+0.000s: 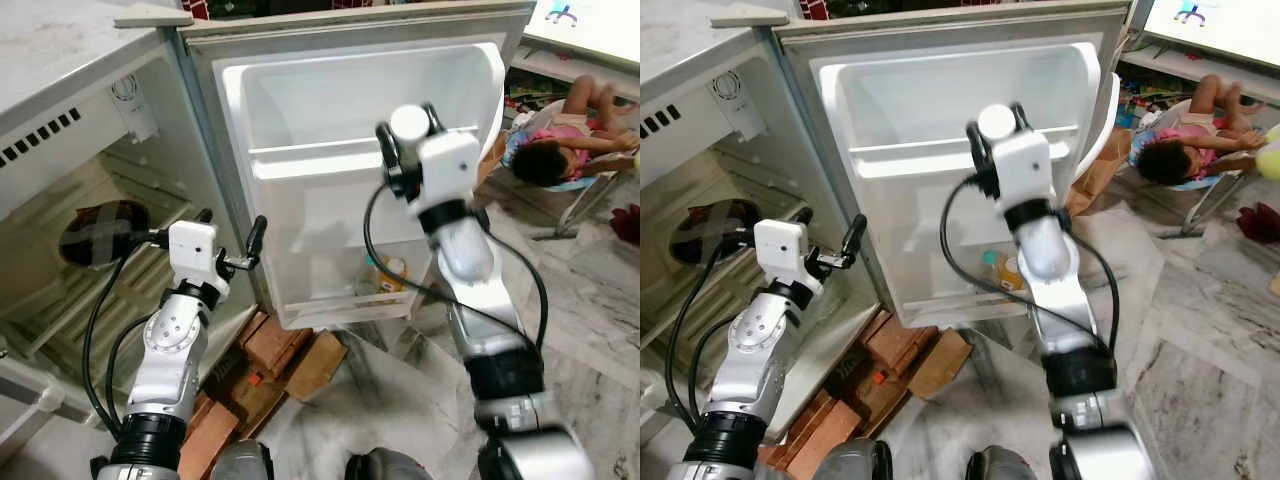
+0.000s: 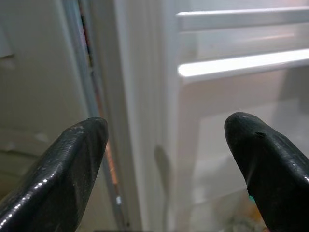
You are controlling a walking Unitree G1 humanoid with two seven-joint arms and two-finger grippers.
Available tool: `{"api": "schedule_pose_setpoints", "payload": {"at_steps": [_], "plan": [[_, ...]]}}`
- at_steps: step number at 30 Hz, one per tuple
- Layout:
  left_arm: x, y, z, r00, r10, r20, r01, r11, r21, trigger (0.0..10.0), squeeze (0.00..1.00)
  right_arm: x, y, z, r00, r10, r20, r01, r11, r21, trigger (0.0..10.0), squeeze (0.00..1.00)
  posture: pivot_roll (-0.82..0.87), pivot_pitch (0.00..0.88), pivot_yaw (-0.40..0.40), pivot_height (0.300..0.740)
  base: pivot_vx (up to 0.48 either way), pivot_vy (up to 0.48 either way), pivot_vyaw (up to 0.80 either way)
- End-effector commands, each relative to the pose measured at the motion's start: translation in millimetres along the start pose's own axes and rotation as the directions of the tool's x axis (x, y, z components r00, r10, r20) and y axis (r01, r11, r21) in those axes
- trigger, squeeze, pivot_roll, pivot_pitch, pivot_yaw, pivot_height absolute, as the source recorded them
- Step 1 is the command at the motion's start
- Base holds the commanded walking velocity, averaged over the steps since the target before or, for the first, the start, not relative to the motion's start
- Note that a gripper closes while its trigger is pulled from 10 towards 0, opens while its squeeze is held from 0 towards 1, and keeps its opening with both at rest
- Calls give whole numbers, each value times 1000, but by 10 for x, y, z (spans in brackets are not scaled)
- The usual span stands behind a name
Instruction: Restocking fridge
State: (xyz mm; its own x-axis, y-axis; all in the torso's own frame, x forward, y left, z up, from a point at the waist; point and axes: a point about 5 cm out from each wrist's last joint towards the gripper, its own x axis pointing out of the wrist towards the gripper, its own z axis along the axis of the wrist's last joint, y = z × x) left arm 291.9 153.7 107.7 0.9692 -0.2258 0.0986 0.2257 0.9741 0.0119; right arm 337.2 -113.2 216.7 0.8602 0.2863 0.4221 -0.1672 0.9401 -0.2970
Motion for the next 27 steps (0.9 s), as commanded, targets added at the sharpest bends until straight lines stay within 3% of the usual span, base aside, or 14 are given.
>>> {"api": "schedule_pose_setpoints", "payload": {"at_steps": [1, 8, 12, 18, 27], "plan": [[-21, 23, 59, 1000, -7, 9, 7, 1000, 3, 10000, 0, 132, -134, 93, 998, -47, 50, 48, 999, -19, 10000, 0, 37, 117, 25, 740, 0, 0, 0], [-103, 116, 81, 1000, 22, -4, -22, 1000, 19, 10000, 0, 396, -278, 285, 991, -74, 112, 79, 996, -33, 10000, 0, 63, 128, 13, 740, 0, 0, 0], [-103, 128, 81, 1000, 25, -8, -25, 999, 20, 10000, 0, 426, -290, 294, 989, -73, 129, 83, 994, -75, 10000, 0, 60, 135, 6, 740, 0, 0, 0], [-142, 102, 71, 999, 26, -20, -26, 999, 18, 10000, 0, 473, -338, 288, 988, -89, 128, 97, 994, -56, 10000, 0, 60, 144, 10, 740, 0, 0, 0], [-93, 63, 71, 999, 5, -34, -4, 1000, 17, 10000, 0, 558, -463, 599, 967, -134, 215, 137, 991, -1, 10000, 0, 48, 142, 29, 740, 0, 0, 0]]}}
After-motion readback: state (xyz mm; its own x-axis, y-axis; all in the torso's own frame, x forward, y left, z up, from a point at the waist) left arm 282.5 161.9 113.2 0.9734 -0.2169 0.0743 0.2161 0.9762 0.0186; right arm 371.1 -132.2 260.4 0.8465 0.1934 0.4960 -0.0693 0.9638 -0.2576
